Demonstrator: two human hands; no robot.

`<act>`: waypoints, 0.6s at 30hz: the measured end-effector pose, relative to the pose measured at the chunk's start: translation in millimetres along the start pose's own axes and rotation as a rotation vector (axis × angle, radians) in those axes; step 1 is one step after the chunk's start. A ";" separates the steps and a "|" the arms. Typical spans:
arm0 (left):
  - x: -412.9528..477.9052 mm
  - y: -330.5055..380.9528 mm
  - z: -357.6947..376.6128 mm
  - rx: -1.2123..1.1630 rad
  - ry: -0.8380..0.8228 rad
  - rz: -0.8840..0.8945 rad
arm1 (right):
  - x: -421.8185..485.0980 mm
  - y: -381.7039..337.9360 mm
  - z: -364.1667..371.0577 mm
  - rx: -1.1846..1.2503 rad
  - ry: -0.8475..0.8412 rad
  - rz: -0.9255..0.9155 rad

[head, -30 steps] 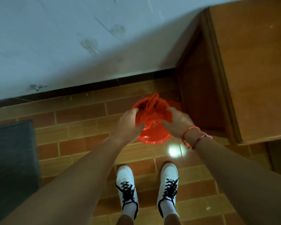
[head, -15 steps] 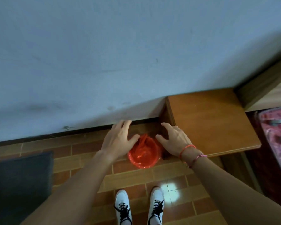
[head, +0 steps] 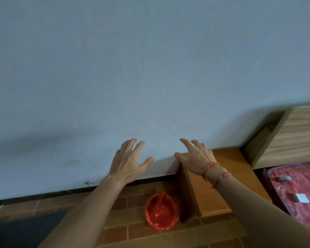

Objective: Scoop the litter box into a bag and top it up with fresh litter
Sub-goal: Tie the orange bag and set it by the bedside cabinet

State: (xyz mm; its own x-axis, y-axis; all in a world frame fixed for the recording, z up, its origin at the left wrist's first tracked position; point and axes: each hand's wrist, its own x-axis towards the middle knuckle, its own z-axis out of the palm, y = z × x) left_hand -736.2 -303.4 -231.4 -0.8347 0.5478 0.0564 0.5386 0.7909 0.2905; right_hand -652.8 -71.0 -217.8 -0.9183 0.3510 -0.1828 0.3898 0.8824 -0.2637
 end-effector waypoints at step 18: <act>-13.5 39.5 -43.5 0.149 0.092 -0.060 | -18.5 7.2 -59.1 -0.162 0.175 -0.152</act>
State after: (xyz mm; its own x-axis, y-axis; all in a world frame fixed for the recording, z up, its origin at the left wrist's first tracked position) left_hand -708.6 -291.5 -179.1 -0.8690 0.4769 0.1322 0.4932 0.8565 0.1520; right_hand -637.1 -52.7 -160.4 -0.9688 0.2474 0.0169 0.2438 0.9626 -0.1184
